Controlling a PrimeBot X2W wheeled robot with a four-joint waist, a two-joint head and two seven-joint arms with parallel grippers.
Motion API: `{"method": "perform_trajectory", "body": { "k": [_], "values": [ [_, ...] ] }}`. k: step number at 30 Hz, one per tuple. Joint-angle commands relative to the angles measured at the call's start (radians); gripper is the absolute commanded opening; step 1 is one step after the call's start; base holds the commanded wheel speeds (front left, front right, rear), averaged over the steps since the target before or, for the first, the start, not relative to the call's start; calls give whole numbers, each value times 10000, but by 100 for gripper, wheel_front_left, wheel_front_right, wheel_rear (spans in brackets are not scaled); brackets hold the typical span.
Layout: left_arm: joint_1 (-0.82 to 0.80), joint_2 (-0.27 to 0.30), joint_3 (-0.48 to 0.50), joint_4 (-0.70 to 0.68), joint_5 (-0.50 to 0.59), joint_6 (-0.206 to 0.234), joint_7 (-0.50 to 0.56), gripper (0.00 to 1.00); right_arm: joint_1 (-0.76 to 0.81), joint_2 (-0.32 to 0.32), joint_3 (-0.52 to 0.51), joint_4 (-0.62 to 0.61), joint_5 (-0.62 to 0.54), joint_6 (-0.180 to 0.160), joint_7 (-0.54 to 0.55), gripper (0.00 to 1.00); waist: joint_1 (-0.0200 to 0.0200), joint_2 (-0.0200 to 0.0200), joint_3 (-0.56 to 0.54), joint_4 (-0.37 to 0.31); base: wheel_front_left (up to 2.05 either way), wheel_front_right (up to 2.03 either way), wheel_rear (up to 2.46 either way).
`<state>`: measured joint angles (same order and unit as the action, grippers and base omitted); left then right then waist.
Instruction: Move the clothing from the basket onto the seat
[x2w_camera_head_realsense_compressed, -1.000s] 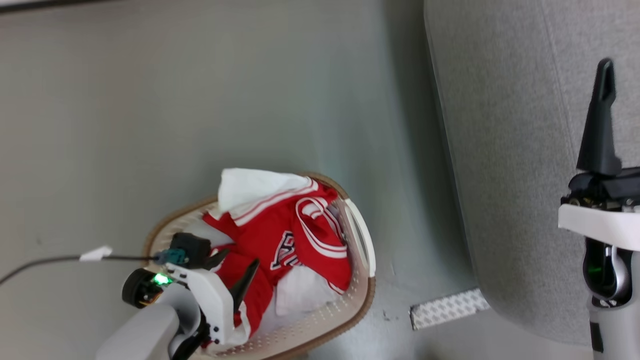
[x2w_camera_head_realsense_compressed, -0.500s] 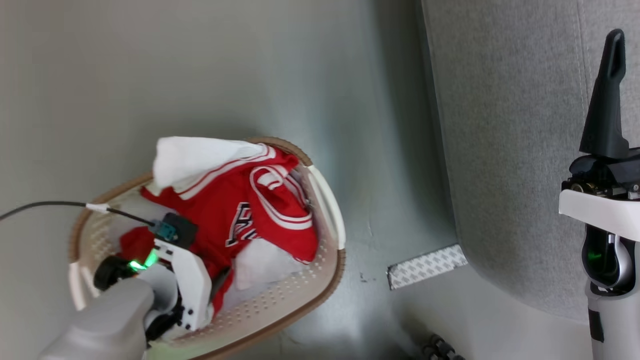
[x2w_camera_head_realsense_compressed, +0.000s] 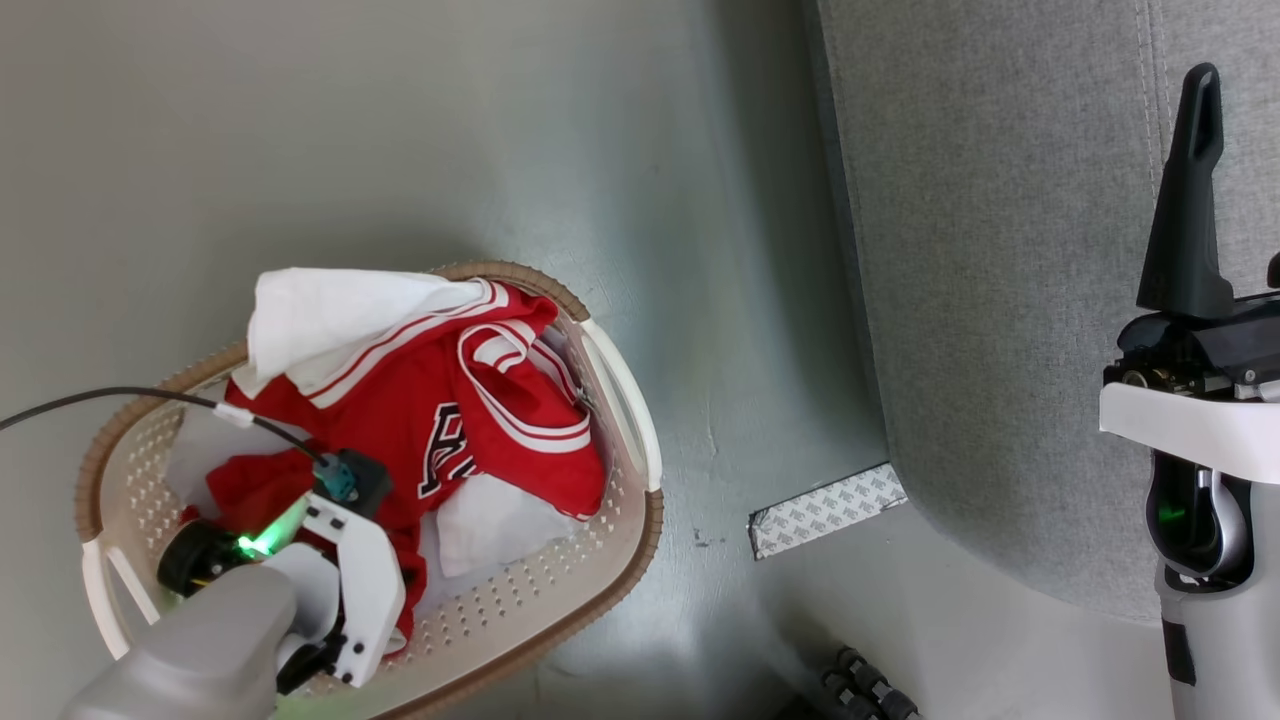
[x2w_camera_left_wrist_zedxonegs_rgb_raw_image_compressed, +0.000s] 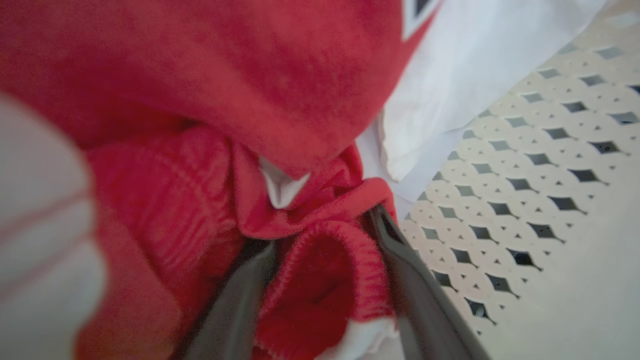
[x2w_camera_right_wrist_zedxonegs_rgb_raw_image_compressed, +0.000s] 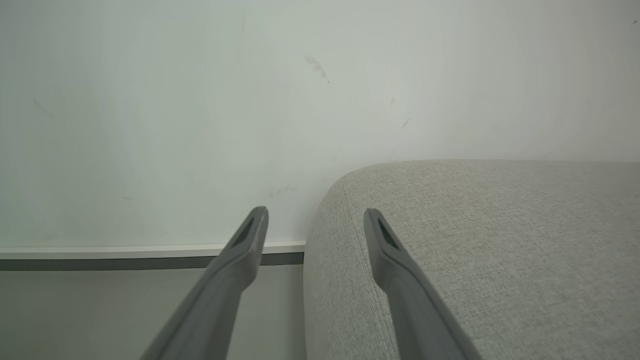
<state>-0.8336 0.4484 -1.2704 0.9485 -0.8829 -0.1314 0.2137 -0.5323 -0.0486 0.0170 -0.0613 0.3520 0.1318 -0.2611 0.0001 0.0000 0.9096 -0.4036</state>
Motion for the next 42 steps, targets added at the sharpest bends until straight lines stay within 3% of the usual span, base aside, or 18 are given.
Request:
{"method": "perform_trajectory", "body": {
  "k": [1, 11, 29, 42],
  "values": [
    [142, 98, -57, -82, -73, 6, -52, 0, -155, 0, -6, 95, -17, -21, -26, 100, -1, 0, -48, 0, 0, 0, 0],
    [351, -170, -96, -327, -487, 6, -696, 0, -77, -2, -130, 415, -188, -21, -28, 100, -1, 0, -1112, 309, 0, 0, 0],
    [1400, -1585, -104, -1058, -1351, 6, -2915, 0, 1152, -9, -603, 1612, -1162, -21, -26, 100, -1, 0, -5586, 2002, 0, 0, 0],
    [1365, -1615, 125, -2055, -1539, 6, -4714, 0, 2324, -327, -438, 2432, -1063, -21, -28, 100, -1, 0, -8124, 2978, 0, 0, 0]
  ]
}}
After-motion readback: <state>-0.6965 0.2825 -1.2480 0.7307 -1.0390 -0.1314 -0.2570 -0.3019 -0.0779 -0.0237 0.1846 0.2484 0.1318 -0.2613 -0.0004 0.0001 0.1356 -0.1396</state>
